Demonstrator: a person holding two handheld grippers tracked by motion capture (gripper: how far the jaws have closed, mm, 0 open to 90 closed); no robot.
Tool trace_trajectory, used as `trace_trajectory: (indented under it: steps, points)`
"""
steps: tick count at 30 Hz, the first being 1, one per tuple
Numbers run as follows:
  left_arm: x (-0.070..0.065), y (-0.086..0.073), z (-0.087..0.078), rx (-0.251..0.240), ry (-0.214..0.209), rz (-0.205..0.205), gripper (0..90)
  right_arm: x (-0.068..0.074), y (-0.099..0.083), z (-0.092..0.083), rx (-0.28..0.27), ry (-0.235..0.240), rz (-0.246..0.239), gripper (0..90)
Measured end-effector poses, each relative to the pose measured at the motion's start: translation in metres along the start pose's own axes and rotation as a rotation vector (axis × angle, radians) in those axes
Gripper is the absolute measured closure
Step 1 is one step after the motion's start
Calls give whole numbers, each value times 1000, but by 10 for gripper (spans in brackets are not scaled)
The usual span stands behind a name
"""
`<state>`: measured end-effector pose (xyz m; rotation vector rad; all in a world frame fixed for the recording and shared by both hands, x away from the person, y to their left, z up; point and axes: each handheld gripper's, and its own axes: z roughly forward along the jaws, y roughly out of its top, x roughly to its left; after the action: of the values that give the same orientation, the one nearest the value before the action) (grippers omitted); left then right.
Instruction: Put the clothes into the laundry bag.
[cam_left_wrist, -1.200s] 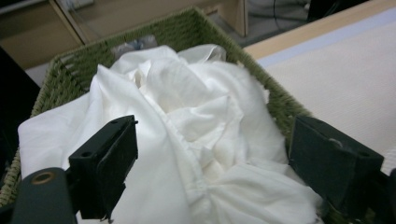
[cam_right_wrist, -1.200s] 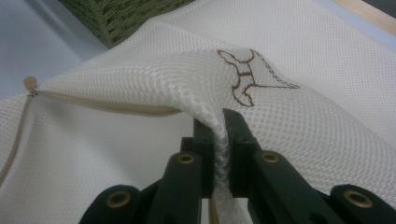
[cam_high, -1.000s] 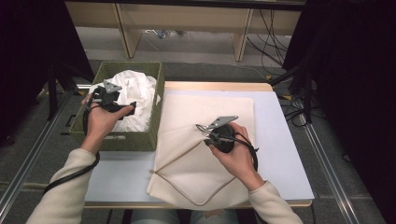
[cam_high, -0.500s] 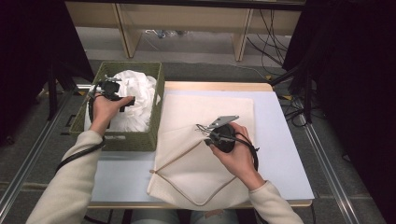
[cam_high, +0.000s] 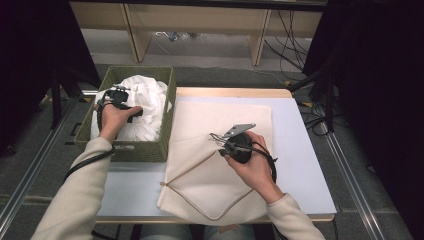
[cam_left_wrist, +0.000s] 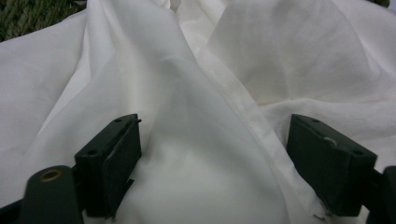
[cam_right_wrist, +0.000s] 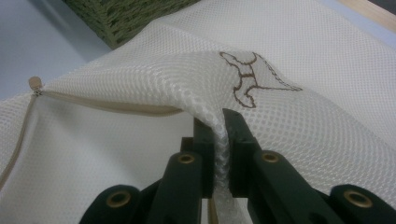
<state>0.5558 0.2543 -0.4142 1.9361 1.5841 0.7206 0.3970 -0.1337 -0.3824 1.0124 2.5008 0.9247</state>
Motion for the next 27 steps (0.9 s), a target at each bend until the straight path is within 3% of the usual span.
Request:
trace_trajectory:
  steps: [3,8,16,21,22,25,26,27]
  points:
    - [0,-2,2,-1,14,9,213,2,0,0,1,-2,16,853]
    - [0,-1,4,40,44,37,325,1,0,0,0,-4,-1,853]
    - [3,-2,6,91,65,51,666,2,0,-1,3,1,19,853]
    - [4,1,4,104,64,64,773,1,-1,0,-12,-6,19,855]
    - [4,1,3,98,60,66,786,-1,0,1,-19,-7,-12,856]
    - [4,1,-1,44,55,82,803,-1,0,0,-19,-5,4,857]
    - [5,1,-4,6,49,88,806,-1,0,-1,-5,1,16,857]
    - [5,1,-4,6,49,88,810,-1,0,-1,-5,1,16,857]
